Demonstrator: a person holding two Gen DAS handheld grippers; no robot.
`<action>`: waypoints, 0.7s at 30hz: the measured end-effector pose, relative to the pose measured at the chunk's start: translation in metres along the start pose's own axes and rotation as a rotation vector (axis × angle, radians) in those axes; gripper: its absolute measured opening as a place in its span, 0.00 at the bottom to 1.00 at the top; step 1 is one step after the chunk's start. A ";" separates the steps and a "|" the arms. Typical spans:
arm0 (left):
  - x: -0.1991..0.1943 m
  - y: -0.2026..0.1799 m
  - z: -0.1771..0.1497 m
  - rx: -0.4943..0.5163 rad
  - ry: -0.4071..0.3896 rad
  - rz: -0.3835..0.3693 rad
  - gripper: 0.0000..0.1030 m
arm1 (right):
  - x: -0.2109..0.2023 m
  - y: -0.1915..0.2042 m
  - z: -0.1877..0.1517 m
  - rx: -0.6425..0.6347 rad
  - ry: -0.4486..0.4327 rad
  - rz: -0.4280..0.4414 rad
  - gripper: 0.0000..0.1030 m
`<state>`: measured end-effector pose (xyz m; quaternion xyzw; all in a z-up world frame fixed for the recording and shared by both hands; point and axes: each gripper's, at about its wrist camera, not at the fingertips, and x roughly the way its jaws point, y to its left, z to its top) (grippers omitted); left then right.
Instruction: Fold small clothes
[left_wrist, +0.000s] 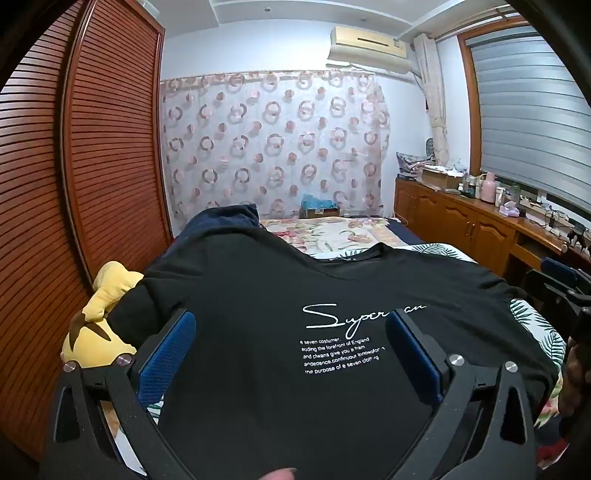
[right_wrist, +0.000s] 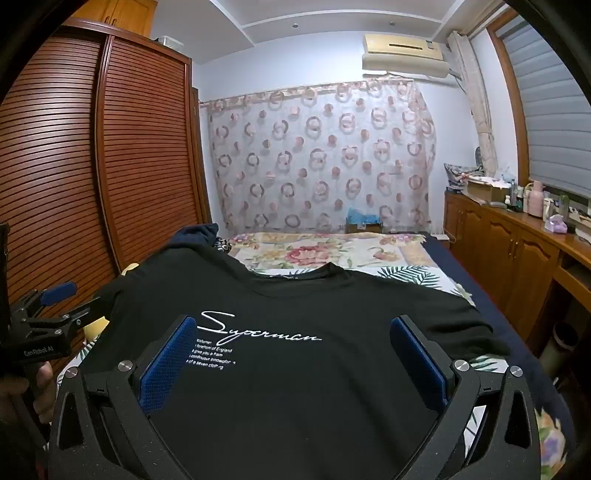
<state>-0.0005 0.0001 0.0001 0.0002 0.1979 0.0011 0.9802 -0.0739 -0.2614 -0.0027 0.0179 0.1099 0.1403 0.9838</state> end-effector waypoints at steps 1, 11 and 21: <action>0.000 0.000 0.000 -0.001 0.000 -0.002 1.00 | 0.000 0.000 0.000 0.003 0.000 0.000 1.00; 0.000 0.000 0.000 0.007 0.008 0.003 1.00 | 0.000 0.000 0.000 -0.005 0.004 -0.004 1.00; 0.000 0.000 0.000 0.006 0.011 0.004 1.00 | 0.000 0.000 0.000 -0.002 0.006 -0.001 1.00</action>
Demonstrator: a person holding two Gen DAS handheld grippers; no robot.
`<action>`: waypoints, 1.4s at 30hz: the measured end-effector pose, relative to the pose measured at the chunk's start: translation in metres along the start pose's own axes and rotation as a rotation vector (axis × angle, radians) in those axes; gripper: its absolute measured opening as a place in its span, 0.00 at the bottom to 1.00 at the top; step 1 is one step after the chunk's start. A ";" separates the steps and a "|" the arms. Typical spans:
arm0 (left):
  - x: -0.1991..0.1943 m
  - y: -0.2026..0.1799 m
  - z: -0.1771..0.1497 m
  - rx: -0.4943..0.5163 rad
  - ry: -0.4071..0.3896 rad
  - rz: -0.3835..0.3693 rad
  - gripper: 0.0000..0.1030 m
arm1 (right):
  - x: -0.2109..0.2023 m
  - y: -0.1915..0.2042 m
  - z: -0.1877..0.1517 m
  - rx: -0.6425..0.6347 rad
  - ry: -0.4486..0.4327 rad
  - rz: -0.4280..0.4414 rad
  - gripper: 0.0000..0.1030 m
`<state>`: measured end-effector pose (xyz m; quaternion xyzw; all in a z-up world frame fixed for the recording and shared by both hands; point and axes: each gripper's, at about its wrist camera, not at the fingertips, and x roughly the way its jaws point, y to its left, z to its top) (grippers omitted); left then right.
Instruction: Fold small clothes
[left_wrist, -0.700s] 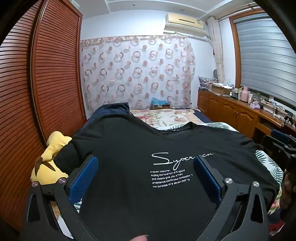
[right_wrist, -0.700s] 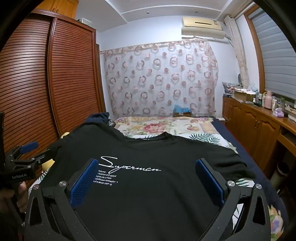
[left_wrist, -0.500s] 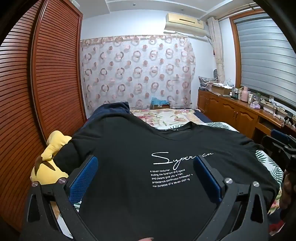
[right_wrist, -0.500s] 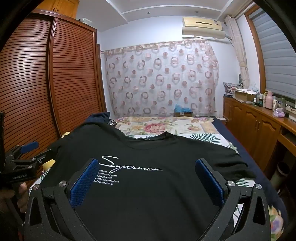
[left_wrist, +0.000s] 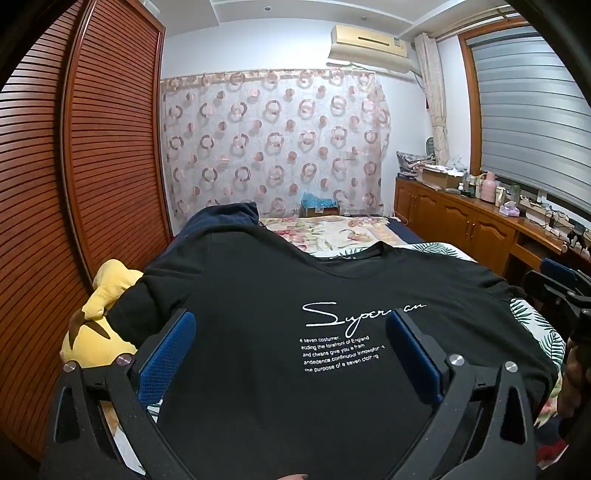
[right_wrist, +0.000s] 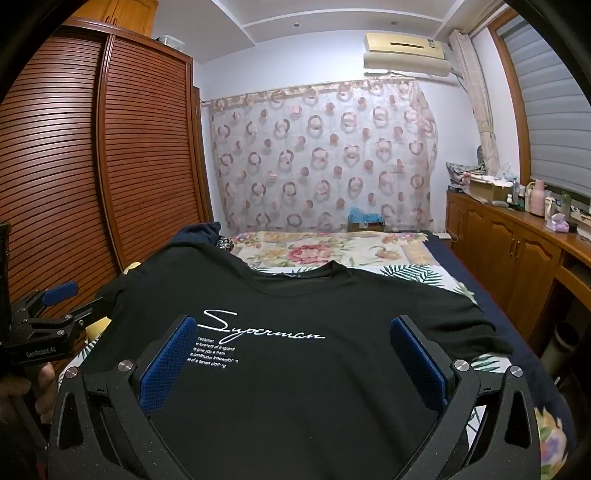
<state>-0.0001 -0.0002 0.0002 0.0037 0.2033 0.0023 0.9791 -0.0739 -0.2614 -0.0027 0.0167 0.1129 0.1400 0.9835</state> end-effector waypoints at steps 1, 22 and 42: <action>0.000 0.000 0.000 0.001 0.001 -0.001 1.00 | -0.001 0.000 0.000 0.000 0.000 0.000 1.00; 0.003 -0.001 -0.007 0.003 -0.003 -0.002 1.00 | 0.002 0.003 -0.001 0.001 0.002 0.001 1.00; -0.005 -0.004 0.000 0.003 -0.005 -0.004 1.00 | 0.003 0.008 -0.003 0.000 0.003 -0.001 1.00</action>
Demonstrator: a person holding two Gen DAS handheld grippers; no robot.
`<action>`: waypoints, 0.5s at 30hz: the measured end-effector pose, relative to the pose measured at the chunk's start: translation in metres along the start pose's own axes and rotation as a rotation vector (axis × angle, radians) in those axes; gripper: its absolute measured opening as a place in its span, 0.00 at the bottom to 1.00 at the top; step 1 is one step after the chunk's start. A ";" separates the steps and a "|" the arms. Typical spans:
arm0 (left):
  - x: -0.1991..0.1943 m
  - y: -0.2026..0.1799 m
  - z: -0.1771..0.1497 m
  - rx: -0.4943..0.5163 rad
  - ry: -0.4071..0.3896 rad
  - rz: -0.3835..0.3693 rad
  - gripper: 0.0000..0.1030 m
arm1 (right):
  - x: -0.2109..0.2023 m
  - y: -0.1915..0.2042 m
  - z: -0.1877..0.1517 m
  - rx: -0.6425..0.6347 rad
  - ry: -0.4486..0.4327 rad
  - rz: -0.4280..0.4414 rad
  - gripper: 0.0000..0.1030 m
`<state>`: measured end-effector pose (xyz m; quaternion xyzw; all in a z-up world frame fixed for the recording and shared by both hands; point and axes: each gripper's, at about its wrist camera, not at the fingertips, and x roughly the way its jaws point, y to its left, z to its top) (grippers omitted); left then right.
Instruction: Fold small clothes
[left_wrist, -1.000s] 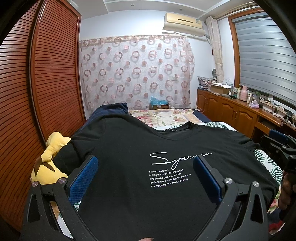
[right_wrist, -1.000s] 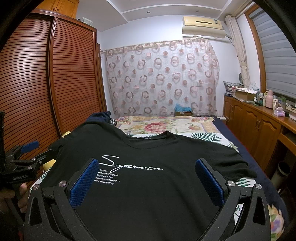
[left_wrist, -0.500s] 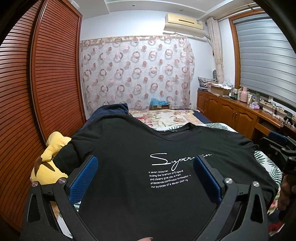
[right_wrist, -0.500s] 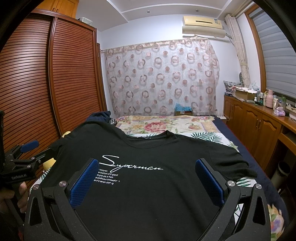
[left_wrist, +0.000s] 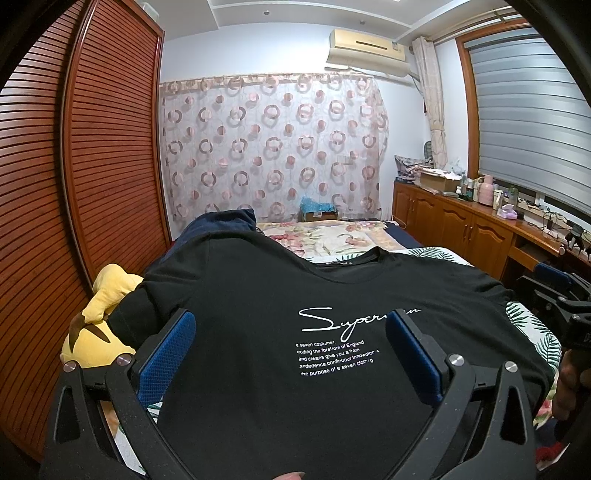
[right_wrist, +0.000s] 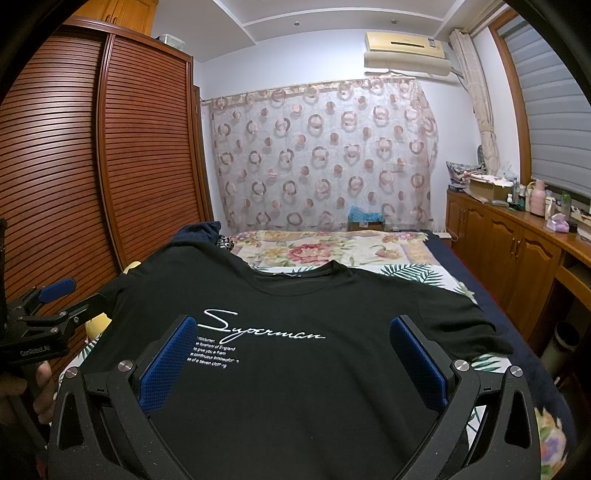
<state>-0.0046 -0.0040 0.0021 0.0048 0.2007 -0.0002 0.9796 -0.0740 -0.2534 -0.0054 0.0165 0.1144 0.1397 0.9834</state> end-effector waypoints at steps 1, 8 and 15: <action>0.000 0.000 0.000 0.000 -0.001 0.001 1.00 | 0.000 -0.001 0.000 -0.001 0.000 0.000 1.00; 0.000 0.000 0.000 -0.001 -0.001 0.000 1.00 | 0.000 -0.001 0.000 -0.001 0.000 0.000 1.00; -0.001 0.000 0.004 -0.001 -0.003 0.000 1.00 | 0.000 -0.005 0.000 -0.001 -0.005 0.005 1.00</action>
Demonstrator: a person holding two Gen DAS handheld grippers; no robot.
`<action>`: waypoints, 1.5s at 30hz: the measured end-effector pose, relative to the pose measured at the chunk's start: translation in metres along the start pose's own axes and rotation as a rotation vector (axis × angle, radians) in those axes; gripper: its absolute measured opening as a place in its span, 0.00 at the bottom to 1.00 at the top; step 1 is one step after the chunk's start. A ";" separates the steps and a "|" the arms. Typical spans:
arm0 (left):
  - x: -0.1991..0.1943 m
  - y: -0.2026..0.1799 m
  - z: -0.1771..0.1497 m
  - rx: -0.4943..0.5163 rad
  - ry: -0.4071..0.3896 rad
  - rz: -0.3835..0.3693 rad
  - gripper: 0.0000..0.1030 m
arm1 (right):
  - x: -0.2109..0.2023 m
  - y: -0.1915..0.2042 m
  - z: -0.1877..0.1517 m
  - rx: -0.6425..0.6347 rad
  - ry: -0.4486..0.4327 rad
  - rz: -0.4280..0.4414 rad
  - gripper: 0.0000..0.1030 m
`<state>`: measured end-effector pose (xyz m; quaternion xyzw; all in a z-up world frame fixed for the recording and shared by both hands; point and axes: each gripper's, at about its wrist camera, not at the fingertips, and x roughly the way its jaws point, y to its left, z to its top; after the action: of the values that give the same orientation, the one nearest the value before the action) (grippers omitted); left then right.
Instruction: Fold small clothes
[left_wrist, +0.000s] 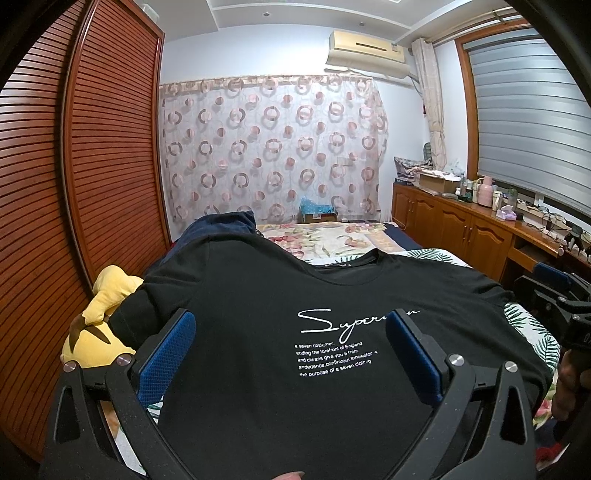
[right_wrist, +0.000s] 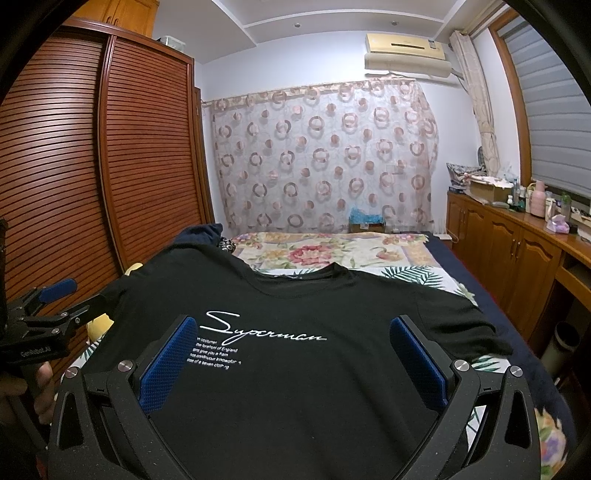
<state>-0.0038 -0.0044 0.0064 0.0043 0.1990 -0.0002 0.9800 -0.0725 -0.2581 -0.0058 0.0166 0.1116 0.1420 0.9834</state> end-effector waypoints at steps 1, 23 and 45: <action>0.000 0.000 0.000 0.000 0.000 0.000 1.00 | 0.000 0.000 0.000 -0.001 -0.001 0.000 1.00; 0.002 0.017 0.015 0.008 0.059 -0.023 1.00 | 0.018 -0.003 0.000 -0.032 0.044 0.059 1.00; 0.070 0.148 -0.002 -0.160 0.240 0.101 0.59 | 0.127 -0.019 0.040 -0.111 0.233 0.201 1.00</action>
<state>0.0600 0.1437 -0.0210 -0.0640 0.3138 0.0658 0.9450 0.0605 -0.2403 0.0044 -0.0431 0.2145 0.2463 0.9442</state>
